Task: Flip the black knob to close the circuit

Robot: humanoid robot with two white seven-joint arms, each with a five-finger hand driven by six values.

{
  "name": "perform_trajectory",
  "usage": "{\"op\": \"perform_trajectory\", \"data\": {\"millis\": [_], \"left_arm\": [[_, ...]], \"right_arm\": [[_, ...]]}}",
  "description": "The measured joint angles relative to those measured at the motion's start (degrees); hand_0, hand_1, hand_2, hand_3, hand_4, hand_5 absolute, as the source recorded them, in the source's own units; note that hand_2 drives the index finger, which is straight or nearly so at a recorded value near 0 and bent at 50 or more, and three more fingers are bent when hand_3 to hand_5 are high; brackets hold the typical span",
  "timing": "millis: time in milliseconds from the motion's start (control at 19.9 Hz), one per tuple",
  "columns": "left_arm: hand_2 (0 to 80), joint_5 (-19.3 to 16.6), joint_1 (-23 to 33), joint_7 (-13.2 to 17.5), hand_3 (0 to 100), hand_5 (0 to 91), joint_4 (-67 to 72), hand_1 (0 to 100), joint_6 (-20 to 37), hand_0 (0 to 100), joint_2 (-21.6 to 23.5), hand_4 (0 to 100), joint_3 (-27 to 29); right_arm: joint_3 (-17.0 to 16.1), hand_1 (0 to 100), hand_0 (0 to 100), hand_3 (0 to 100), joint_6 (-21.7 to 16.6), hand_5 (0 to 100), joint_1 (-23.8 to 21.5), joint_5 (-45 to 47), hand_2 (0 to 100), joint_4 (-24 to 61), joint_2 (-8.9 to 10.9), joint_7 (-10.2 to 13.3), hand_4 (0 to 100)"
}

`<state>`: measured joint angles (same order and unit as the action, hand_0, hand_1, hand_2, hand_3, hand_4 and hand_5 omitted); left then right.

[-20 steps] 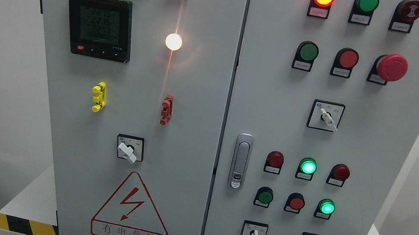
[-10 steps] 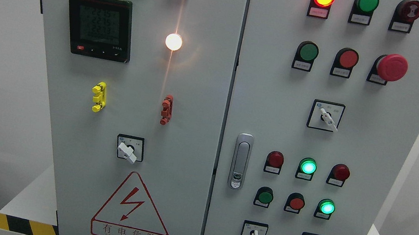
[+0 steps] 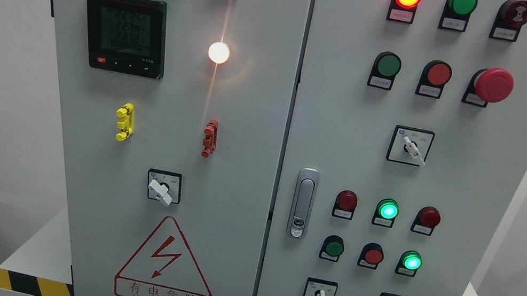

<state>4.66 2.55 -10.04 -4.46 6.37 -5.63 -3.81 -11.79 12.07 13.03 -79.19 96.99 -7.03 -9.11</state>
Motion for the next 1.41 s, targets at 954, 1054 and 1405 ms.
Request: {"op": "perform_trajectory", "data": {"millis": [954,1054,1405], "left_arm": [[0.0,0.0,0.0,0.0,0,0.0,0.0,56,0.0,12,0.0,0,0.0],[0.0,0.0,0.0,0.0,0,0.0,0.0,56,0.0,12,0.0,0,0.0],[0.0,0.0,0.0,0.0,0,0.0,0.0,56,0.0,12,0.0,0,0.0]], "right_arm": [[-2.4,0,0,100,-0.1,97,0.5,0.4,89,0.0,0.04,0.2,98],[-2.6,0,0,100,0.3,97,0.6,0.4,89,-0.1,0.05,0.2,98],[-2.9,0,0,100,0.1,96,0.6,0.5,89,0.2,0.01,0.2,98]]}}
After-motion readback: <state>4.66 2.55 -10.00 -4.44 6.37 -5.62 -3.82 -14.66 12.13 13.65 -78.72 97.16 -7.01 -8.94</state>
